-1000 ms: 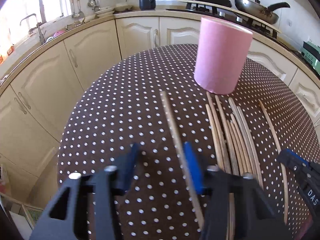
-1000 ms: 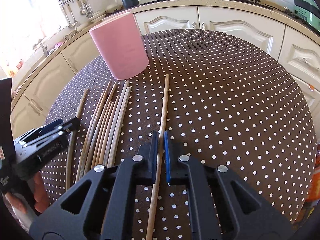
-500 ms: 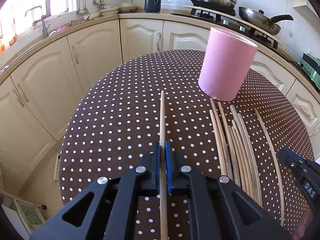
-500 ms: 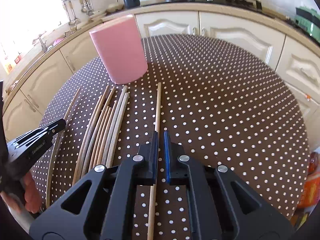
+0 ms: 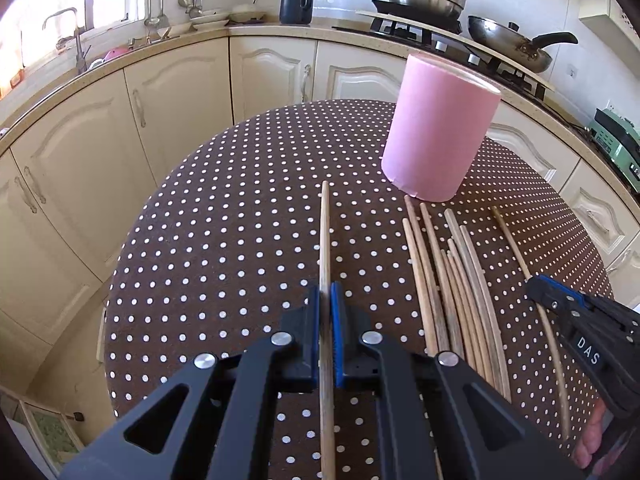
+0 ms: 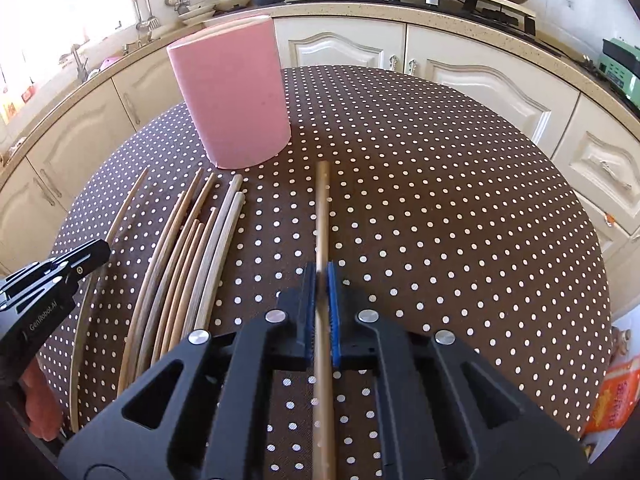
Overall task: Organize utensils
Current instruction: 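Lift the chopstick with the right gripper toward the pink cup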
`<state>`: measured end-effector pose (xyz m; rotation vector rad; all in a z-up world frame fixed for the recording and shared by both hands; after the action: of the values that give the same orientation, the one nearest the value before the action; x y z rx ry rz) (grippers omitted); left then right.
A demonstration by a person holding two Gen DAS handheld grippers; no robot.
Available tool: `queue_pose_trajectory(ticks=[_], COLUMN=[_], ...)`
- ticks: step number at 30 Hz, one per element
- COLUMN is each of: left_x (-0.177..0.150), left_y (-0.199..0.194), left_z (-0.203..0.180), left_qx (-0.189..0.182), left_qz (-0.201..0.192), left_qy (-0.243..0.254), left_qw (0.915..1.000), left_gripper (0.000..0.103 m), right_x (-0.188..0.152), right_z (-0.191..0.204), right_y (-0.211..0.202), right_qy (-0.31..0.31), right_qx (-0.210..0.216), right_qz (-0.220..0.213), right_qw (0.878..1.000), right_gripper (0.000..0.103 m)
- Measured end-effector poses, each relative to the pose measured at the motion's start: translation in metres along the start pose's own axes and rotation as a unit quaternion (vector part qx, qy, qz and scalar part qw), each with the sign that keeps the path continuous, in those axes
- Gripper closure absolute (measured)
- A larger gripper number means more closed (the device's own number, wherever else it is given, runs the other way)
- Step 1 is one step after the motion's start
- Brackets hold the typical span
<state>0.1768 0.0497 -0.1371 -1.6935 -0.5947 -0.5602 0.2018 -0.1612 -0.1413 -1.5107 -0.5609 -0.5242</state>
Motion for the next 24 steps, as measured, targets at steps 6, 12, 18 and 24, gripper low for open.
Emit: queue_pose_trajectory(ticks=[6,12,18,24], left_x=[0.004,0.013,0.025,0.025], left_y=[-0.006,-0.021,-0.042,-0.040], left_z=[-0.005,-0.006,-0.013,-0.020], left_qx=[0.006,0.003,-0.012,-0.037], left_qz=[-0.022,-0.055,-0.104,-0.094], left_qy=[0.006,-0.009,-0.001,0.025], left_qw=[0.9997,0.9984,0.9945,0.9945], left_gripper=[0.097,0.097,0.097,0.096], right_x=[0.000,0.005,0.015,0.017], right_z=[-0.005,-0.007,-0.014,-0.017], right_y=[-0.011,-0.035,-0.061,-0.065], right_qy=[0.018,0.029,0.052,0.051], right_qx=[0.028,0.039,0.058,0.060], right_qz=[-0.028,-0.071,-0.121,-0.124], right_qw=[0.999,0.996,0.990,0.989], right_gripper=[0.097,0.097,0.097,0.097])
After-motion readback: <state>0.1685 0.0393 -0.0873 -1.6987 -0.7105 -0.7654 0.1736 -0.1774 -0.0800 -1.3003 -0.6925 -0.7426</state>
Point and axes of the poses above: each gripper's, at about its wrist camera, not at the fingertips, and y roughly the way its jaws point, z to its left, x to its top, the point moved 2 cm from there along y, roughly the way its jaws point, and after that the axes turned 8 degrees about -x, right-handed, at the moved point
